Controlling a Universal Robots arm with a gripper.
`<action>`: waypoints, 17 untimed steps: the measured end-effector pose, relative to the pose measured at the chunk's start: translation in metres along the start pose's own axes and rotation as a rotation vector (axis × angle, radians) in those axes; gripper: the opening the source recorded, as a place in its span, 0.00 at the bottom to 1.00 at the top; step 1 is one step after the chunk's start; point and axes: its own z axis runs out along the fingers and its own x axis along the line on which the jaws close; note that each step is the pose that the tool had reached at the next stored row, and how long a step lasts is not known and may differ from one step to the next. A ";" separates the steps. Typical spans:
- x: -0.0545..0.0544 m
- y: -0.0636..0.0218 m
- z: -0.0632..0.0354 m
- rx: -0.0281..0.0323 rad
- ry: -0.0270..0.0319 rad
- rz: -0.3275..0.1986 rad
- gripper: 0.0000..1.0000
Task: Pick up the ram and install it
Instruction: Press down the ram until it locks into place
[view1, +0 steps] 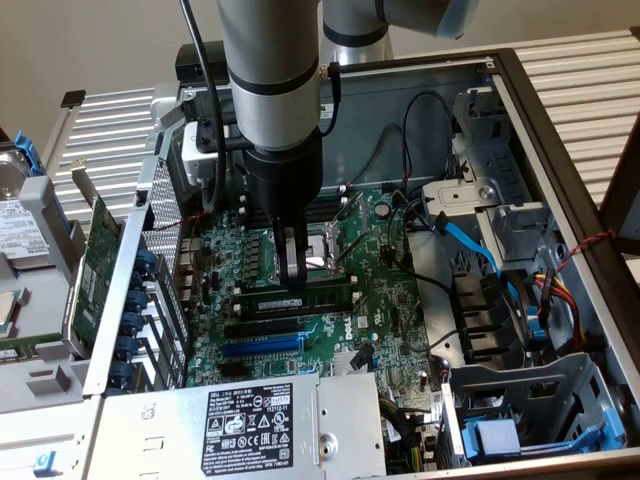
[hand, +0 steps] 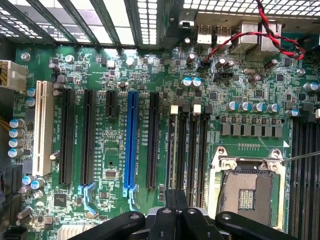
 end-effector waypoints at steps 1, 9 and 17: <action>0.000 0.0000 0.0002 0.0001 -0.0002 0.000 0.11; 0.001 0.0000 0.0004 0.0003 -0.0004 0.000 0.11; 0.001 0.0001 0.0020 0.0002 -0.0002 0.000 0.11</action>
